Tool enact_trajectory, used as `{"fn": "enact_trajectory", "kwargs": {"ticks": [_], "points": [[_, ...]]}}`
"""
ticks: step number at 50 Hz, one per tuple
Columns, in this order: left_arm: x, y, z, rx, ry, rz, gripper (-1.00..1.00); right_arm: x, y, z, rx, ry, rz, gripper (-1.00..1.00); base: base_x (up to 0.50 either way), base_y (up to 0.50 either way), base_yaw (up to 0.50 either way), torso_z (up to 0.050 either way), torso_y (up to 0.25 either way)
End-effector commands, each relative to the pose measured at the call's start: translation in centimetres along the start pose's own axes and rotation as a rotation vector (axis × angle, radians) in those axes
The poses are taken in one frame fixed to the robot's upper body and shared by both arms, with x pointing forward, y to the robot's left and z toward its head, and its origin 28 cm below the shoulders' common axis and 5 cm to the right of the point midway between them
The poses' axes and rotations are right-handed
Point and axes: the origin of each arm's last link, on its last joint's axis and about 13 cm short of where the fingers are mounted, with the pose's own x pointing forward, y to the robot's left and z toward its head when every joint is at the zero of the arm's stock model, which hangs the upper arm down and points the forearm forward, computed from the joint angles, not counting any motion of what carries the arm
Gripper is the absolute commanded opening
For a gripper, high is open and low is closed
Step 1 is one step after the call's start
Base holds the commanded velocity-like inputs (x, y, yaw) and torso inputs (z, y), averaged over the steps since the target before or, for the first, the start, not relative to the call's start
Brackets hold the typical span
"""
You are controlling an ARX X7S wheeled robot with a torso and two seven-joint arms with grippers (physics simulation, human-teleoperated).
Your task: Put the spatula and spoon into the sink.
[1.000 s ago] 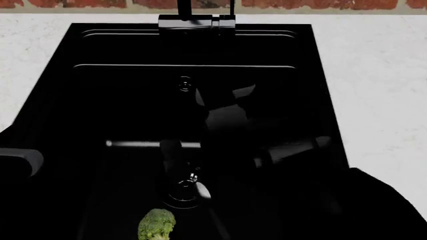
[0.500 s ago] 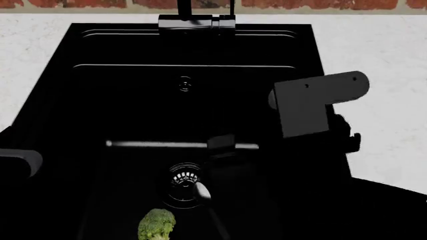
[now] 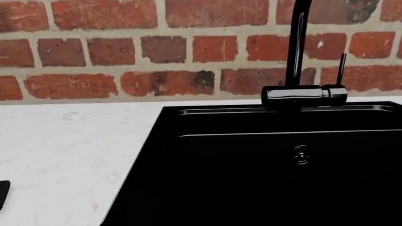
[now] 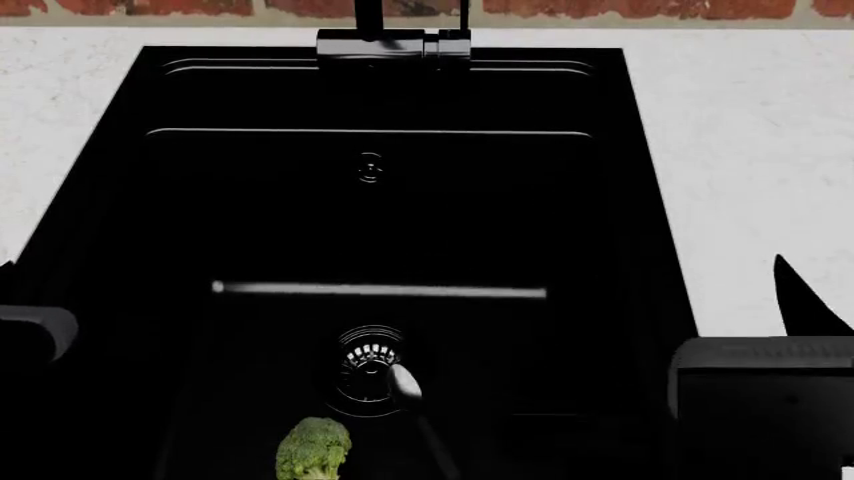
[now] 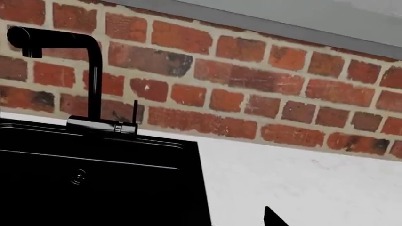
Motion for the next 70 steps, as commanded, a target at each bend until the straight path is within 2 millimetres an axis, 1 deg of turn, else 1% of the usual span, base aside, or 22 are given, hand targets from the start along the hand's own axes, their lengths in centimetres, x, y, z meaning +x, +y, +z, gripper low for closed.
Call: {"fn": "enact_trajectory", "kwargs": {"ticks": [1, 6, 10, 15, 20, 22, 27, 30, 33, 38, 43, 47, 55, 61, 67, 70], "points": [[0.1, 0.4, 0.0, 0.006, -0.011, 0.032, 1.00, -1.7, 0.0, 0.2, 0.008, -0.120, -0.076, 1.00, 0.00, 0.00, 0.00, 0.000, 0.000], [0.1, 0.4, 0.1, 0.009, -0.014, 0.033, 1.00, -1.8, 0.0, 0.3, -0.010, -0.115, -0.097, 1.00, 0.00, 0.00, 0.00, 0.000, 0.000], [-0.3, 0.4, 0.6, 0.008, -0.009, 0.038, 1.00, -1.7, 0.0, 0.3, -0.018, -0.110, -0.103, 1.00, 0.00, 0.00, 0.00, 0.000, 0.000], [-1.5, 0.4, 2.1, 0.028, -0.013, 0.052, 1.00, -1.7, -0.1, 0.2, -0.018, -0.111, -0.099, 1.00, 0.00, 0.00, 0.00, 0.000, 0.000], [-2.8, 0.5, 4.2, 0.033, -0.002, 0.128, 1.00, -1.8, -0.3, 0.1, -0.013, -0.112, -0.096, 1.00, 0.00, 0.00, 0.00, 0.000, 0.000], [-3.0, 0.5, 4.9, 0.039, 0.010, 0.168, 1.00, -1.8, -0.4, 0.0, -0.011, -0.111, -0.096, 1.00, 0.00, 0.00, 0.00, 0.000, 0.000], [-3.7, 0.4, 6.3, 0.050, 0.052, 0.201, 1.00, -1.8, -0.6, 0.0, -0.001, -0.111, -0.099, 1.00, 0.00, 0.00, 0.00, 0.000, 0.000], [-3.7, 0.8, 7.4, 0.005, 0.068, 0.253, 1.00, -1.7, -0.7, -0.2, 0.007, -0.108, -0.101, 1.00, 0.00, 0.00, 0.00, 0.000, 0.000], [-3.8, 1.2, 8.1, 0.017, 0.099, 0.298, 1.00, -1.7, -0.8, -0.2, 0.010, -0.108, -0.104, 1.00, 0.00, 0.00, 0.00, 0.000, 0.000], [-3.7, 2.1, 8.6, -0.010, 0.156, 0.369, 1.00, -1.6, -0.8, -0.2, 0.014, -0.108, -0.102, 1.00, 0.00, 0.00, 0.00, 0.000, 0.000], [-3.8, 2.3, 9.5, -0.010, 0.201, 0.412, 1.00, -1.6, -0.8, -0.3, 0.017, -0.105, -0.103, 1.00, 0.00, 0.00, 0.00, 0.000, 0.000], [-3.2, 2.9, 10.9, -0.012, 0.250, 0.434, 1.00, -1.7, -0.9, -0.5, 0.024, -0.100, -0.104, 1.00, 0.00, 0.00, 0.00, 0.000, 0.000], [-1.6, 3.4, 12.3, -0.035, 0.317, 0.448, 1.00, -1.9, -1.0, -0.9, 0.037, -0.098, -0.102, 1.00, 0.00, 0.00, 0.00, 0.000, 0.000], [-0.2, 3.9, 12.0, -0.050, 0.374, 0.465, 1.00, -1.8, -1.0, -1.1, 0.050, -0.095, -0.099, 1.00, 0.00, 0.00, 0.00, 0.000, 0.000], [0.9, 3.9, 11.8, -0.069, 0.412, 0.455, 1.00, -1.8, -1.0, -1.3, 0.054, -0.093, -0.097, 1.00, 0.00, 0.00, 0.00, 0.000, 0.000], [1.1, 3.9, 11.5, -0.083, 0.431, 0.453, 1.00, -1.7, -1.0, -1.3, 0.055, -0.093, -0.097, 1.00, 0.00, 0.00, 0.00, 0.000, 0.000]]}}
